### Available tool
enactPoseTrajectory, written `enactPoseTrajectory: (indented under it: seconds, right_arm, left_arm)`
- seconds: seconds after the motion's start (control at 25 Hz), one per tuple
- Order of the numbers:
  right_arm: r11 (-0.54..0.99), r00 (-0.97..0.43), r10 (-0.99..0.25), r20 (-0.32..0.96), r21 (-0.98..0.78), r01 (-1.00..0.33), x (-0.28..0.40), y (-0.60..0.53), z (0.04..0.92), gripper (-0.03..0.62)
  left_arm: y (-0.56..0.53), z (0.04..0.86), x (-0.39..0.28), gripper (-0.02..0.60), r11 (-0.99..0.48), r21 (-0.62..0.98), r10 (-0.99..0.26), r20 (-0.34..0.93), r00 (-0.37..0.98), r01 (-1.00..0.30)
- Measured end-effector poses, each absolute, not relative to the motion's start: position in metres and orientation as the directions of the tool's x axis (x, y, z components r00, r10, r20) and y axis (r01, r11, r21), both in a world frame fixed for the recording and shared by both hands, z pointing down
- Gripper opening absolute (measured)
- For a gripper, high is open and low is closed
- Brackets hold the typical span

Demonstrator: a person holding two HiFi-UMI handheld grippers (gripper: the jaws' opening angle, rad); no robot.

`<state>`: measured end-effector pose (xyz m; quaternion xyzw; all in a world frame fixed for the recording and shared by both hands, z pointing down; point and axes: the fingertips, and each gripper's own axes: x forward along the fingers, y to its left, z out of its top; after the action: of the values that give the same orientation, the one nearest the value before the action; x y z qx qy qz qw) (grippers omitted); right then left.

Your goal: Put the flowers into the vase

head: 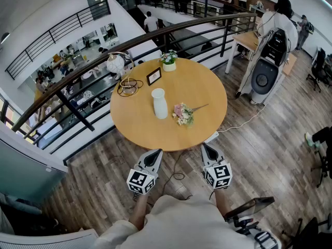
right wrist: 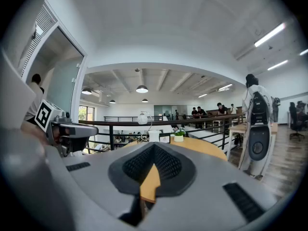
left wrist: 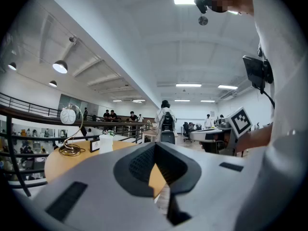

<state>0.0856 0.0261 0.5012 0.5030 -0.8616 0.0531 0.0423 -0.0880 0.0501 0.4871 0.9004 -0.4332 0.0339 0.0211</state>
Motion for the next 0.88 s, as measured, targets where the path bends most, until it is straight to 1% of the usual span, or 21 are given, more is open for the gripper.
enactPoseTrajectory:
  seconds: [0.64, 0.88]
  right_arm:
    - [0.503, -0.504, -0.851, 0.151, -0.045, -0.863, 0.082, 0.034, 0.508, 0.008]
    - [0.500, -0.507, -0.852, 0.133, -0.082, -0.862, 0.084, 0.033, 0.506, 0.008]
  left_arm:
    - [0.059, 0.497, -0.086, 0.006, -0.622, 0.031, -0.777, 0.098, 0.622, -0.782]
    - [0.060, 0.497, -0.089, 0.006, -0.616, 0.030, -0.782, 0.099, 0.616, -0.787]
